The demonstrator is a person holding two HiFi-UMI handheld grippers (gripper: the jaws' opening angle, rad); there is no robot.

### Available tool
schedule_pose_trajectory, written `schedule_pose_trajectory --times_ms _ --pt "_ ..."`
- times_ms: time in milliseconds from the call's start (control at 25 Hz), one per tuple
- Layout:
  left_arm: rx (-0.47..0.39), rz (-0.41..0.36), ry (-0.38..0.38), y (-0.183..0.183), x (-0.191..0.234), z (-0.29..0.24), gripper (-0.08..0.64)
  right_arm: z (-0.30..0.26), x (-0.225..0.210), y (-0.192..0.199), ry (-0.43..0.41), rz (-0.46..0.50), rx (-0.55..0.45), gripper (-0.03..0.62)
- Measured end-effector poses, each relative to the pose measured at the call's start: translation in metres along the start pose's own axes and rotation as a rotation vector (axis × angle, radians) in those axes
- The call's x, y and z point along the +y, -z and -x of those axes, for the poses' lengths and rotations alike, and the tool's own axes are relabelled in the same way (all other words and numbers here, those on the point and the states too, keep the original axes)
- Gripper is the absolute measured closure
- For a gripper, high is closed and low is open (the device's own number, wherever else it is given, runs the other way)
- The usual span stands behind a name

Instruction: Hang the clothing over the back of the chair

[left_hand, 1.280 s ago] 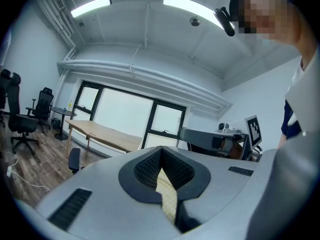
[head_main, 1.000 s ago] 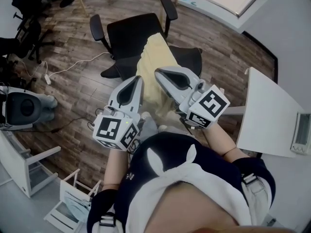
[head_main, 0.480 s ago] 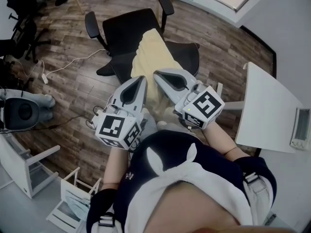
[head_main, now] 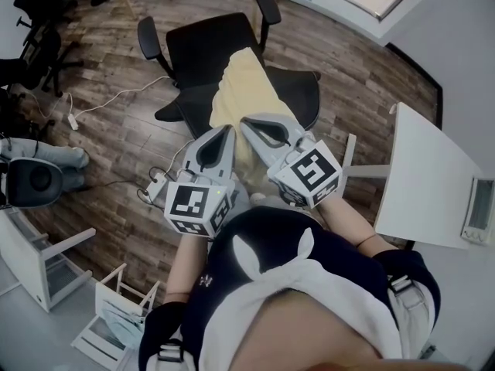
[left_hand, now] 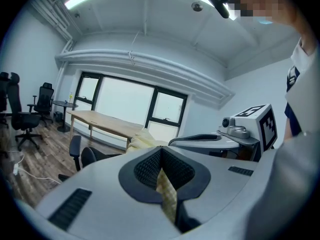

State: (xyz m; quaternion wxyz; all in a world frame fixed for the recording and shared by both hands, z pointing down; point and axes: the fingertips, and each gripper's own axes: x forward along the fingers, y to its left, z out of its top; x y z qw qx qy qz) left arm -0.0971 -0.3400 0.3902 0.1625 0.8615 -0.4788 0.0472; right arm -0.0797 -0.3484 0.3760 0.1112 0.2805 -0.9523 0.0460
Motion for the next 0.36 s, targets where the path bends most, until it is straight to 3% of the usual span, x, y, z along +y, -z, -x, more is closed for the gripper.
schedule_pose_trajectory --times_ms 200,360 --pt "0.010 0.001 -0.030 0.007 0.000 0.001 0.554 -0.006 0.011 0.007 0.033 0.129 0.056 0.594" --pt "0.000 0.007 -0.051 0.009 0.001 0.002 0.554 -0.008 0.014 0.008 0.037 0.158 0.061 0.594"
